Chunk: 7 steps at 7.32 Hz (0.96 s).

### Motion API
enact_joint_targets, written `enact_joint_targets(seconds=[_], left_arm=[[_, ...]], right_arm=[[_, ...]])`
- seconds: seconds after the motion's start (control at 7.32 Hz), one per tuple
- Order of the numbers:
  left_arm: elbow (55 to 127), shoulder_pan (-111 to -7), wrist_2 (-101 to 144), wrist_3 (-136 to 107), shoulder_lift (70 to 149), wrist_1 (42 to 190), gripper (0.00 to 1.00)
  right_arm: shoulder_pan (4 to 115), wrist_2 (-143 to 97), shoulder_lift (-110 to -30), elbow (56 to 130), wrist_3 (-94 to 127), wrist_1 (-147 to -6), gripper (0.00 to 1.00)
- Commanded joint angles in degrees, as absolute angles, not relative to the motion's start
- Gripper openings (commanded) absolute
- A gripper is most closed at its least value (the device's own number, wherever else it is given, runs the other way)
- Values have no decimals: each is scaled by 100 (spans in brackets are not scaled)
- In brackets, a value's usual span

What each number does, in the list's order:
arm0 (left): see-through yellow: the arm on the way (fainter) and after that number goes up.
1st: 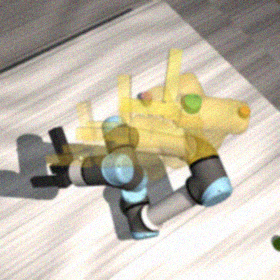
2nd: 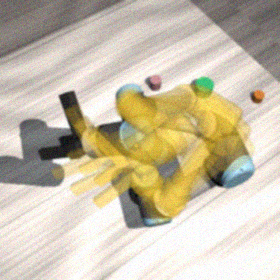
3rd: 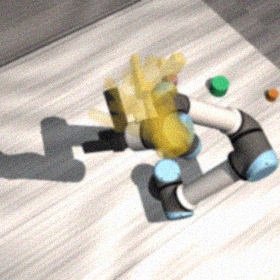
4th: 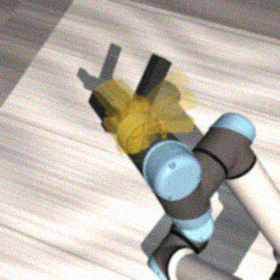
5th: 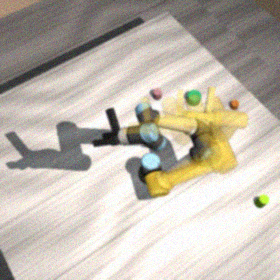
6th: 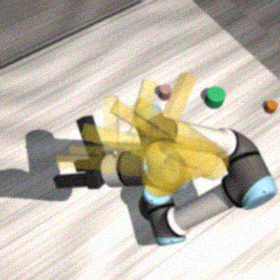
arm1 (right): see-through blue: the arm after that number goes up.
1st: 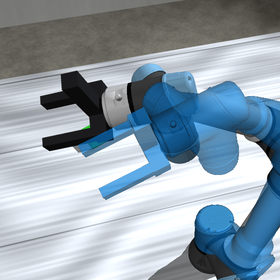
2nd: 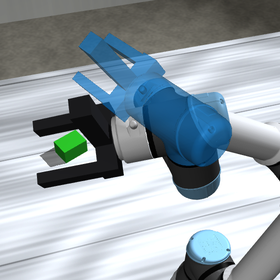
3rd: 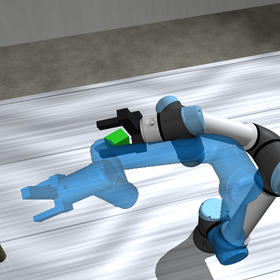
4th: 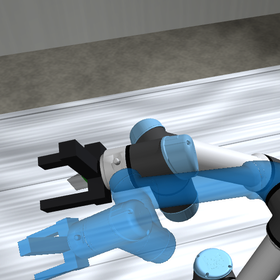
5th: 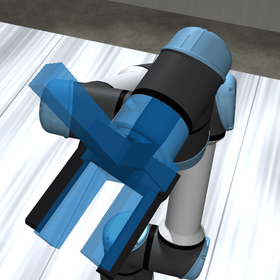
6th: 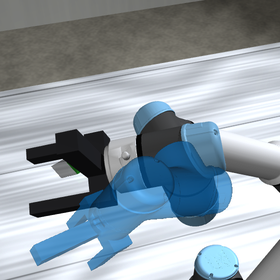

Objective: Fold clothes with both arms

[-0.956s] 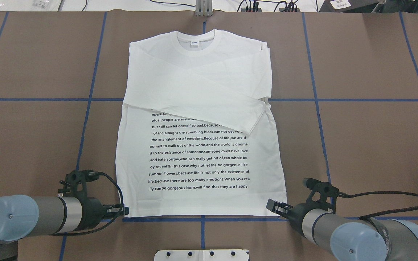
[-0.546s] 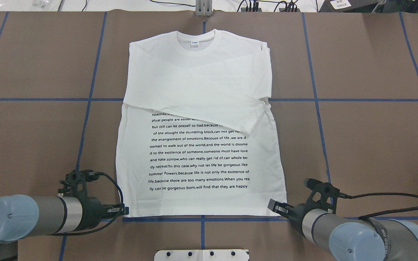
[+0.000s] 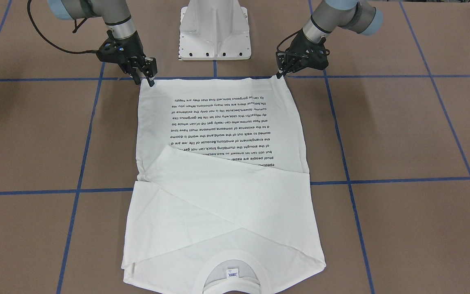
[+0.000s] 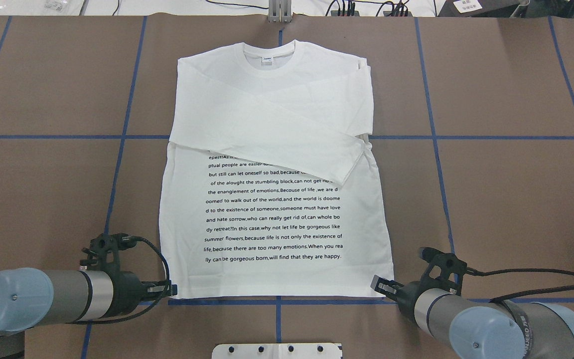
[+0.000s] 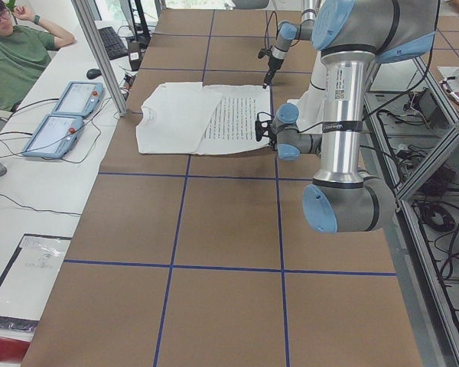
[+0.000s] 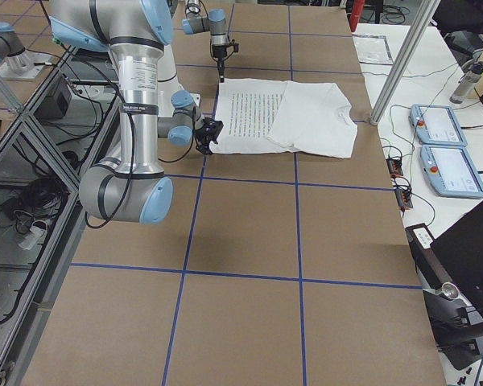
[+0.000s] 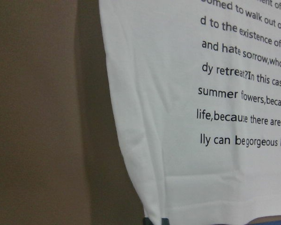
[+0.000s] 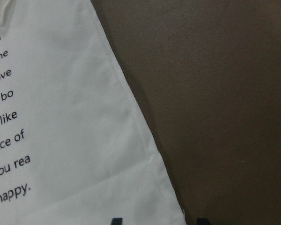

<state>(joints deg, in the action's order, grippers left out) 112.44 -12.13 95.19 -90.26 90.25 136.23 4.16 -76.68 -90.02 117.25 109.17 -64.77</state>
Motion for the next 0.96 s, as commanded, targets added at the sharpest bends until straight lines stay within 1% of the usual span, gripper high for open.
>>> enact_joint_targets(seconds=[0.0,0.14,0.41,0.55,0.68,0.82], left_arm=[[11241,-1213,9519,-9026,9018,13623,0],[11241,-1213,9519,-9026,9018,13623,0],[11250,-1213,9519,-9026,9026,13623,0],[11363,-1230,9597,-9009,9018,13623,0],[11721,-1309,10120,-9009,8887,13562,0],[12247,-1388,10282,-9009,8573,13535,0]], right_arm=[[413,-7717,-8921,11760,10916,-6644,3],[413,-7717,-8895,11768,10925,-6662,0],[422,-7725,-8903,11864,10916,-6680,0],[457,-7917,-8921,12239,10916,-7063,0],[509,-8189,-8930,12817,10916,-7789,0],[536,-8392,-8982,13484,10916,-8309,0]])
